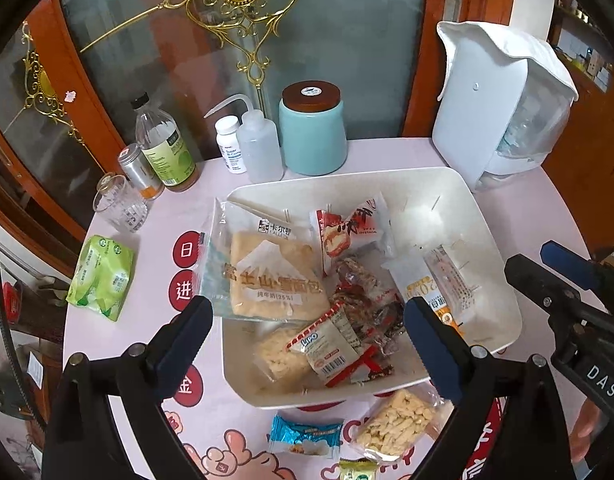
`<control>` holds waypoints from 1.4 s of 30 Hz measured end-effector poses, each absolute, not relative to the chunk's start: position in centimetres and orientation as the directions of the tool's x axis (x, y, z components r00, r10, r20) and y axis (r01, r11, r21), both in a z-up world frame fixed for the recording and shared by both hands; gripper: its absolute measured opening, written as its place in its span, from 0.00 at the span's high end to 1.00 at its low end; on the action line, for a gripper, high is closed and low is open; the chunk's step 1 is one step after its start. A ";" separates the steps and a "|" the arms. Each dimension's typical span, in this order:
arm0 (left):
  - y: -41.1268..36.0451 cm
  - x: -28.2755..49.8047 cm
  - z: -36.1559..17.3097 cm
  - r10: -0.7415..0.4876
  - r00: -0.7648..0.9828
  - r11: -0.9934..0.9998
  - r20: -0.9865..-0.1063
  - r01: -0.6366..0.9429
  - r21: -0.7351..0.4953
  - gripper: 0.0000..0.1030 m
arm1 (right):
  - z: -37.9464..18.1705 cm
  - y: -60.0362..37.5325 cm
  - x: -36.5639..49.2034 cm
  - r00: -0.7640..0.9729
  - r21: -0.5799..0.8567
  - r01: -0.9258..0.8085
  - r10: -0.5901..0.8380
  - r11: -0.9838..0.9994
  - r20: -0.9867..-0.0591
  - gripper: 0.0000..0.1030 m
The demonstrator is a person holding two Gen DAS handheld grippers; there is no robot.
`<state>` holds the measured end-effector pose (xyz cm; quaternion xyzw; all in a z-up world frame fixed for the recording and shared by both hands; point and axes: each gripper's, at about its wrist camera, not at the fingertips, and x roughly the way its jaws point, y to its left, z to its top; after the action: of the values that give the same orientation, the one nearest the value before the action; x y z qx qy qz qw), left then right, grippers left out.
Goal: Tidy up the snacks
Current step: 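Withdraw both tools from the tray toward the remaining snacks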
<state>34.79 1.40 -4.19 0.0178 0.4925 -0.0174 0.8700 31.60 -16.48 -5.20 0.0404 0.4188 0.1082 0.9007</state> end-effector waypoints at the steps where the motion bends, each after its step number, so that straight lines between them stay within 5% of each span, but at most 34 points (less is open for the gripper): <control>1: 1.4 34.5 -4.0 -0.014 0.516 0.999 -0.856 0.048 0.012 0.07 | -4.9 -16.5 31.3 0.628 0.163 -0.164 0.230 0.973 -0.743 0.44; 21: -0.1 25.6 0.0 -0.013 0.580 0.995 -0.815 0.087 0.046 0.07 | -2.7 -17.2 23.4 0.653 0.073 -0.238 0.216 0.968 -0.726 0.44; 25: -0.7 23.2 0.2 -0.025 0.594 0.991 -0.804 0.121 0.059 0.07 | -3.3 -17.8 21.9 0.643 0.074 -0.241 0.217 0.968 -0.735 0.36; 42: -1.3 17.9 -7.7 -0.056 0.441 0.982 -0.896 0.186 0.030 0.07 | -10.7 -21.2 19.4 0.533 0.105 -0.089 0.137 0.990 -0.835 0.35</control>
<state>17.89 -1.29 -7.74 0.0620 0.5237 -0.0712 0.8467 19.36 -21.17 -10.70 0.0247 0.4790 0.0645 0.8751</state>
